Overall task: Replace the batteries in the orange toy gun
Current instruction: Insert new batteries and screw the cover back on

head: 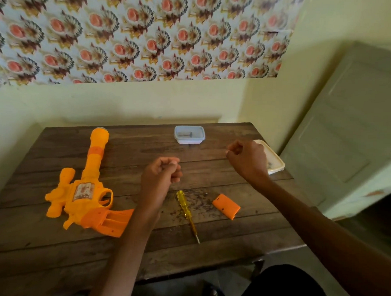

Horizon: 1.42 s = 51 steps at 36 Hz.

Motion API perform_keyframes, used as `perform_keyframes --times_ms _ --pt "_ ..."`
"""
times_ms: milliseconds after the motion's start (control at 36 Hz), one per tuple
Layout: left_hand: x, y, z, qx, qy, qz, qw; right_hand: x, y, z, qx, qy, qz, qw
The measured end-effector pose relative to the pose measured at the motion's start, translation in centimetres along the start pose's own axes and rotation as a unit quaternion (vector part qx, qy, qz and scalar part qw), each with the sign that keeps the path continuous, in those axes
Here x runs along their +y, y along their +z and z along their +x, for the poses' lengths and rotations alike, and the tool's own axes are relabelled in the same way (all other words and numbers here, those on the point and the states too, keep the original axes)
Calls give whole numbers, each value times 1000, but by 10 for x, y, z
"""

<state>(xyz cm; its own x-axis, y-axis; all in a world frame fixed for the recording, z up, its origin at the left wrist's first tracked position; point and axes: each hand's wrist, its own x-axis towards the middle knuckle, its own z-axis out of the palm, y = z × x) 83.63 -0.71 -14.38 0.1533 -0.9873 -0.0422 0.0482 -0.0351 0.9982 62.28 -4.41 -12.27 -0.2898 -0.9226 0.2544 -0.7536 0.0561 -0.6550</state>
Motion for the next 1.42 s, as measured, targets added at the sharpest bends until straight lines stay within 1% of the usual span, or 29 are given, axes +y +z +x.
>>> perform_keyframes --times_ms 56,83,139,194,250,278,361,444,500,556,639,694,750,778,833,889,944,1000,1056,1167,1250,1278,1306,1333,1361,1389,1417 --pt "1 13 -6 -17 -5 11 1000 19 -22 0 26 -16 -82 996" --pt "0 16 -7 -22 -6 21 1000 27 -28 3 21 -10 -139 990" --pt "1 28 -11 -41 -8 35 999 45 -42 12 -29 52 -218 974" --pt "3 41 -15 -59 -8 47 997 61 -50 20 -105 118 -212 964" --pt "6 53 -18 -70 -13 58 996 71 -50 25 -152 138 -188 960" --pt "9 59 -19 -76 -14 60 995 73 -50 26 -152 143 -179 962" --pt "14 71 -19 -86 -16 60 994 74 -52 26 -116 137 -161 971" --pt "19 75 -19 -89 -25 56 994 68 -57 15 -113 83 -138 980" --pt "22 74 -17 -81 -37 44 995 57 -61 3 -138 40 -108 984" --pt "25 69 -17 -89 -58 40 993 43 -66 -10 -172 -26 -87 981" --pt "29 58 -17 -140 -105 7 985 22 -72 -25 -211 -133 -65 966" --pt "31 50 -20 -164 -115 -19 980 10 -72 -33 -244 -189 -47 950" --pt "32 43 -23 -148 -106 -28 983 0 -69 -37 -272 -212 -16 938" --pt "32 42 -24 -126 -97 -33 987 -4 -69 -38 -279 -202 13 939" --pt "30 35 -24 -83 -83 -50 992 -9 -62 -37 -278 -135 100 946" --pt "27 27 -23 -60 -86 -70 992 -13 -54 -36 -256 -58 166 950" --pt "24 20 -22 -51 -87 -75 992 -20 -46 -35 -232 -10 153 960" --pt "19 17 -22 -37 -78 -73 994 -26 -41 -34 -216 7 127 968" --pt "17 13 -23 -14 -64 -77 995 -34 -36 -34 -196 0 107 975" --pt "14 8 -23 20 -47 -111 992 -52 -30 -37 -113 -77 19 990" --pt "16 6 -27 45 -31 -125 991 -65 -26 -37 -103 -112 12 988" --pt "17 3 -28 39 -37 -140 989 -68 -26 -35 -106 -122 11 987" --pt "18 -1 -29 6 -65 -171 983 -72 -27 -33 -108 -137 12 985" --pt "20 -5 -29 -59 -112 -221 967 -75 -29 -30 -108 -156 14 982" --pt "21 -12 -28 -129 -170 -284 935 -80 -33 -26 -110 -180 13 977" --pt "23 -20 -27 -185 -221 -347 893 -85 -36 -23 -119 -203 6 972" --pt "24 -27 -26 -219 -256 -393 856 -88 -40 -20 -131 -225 2 965"
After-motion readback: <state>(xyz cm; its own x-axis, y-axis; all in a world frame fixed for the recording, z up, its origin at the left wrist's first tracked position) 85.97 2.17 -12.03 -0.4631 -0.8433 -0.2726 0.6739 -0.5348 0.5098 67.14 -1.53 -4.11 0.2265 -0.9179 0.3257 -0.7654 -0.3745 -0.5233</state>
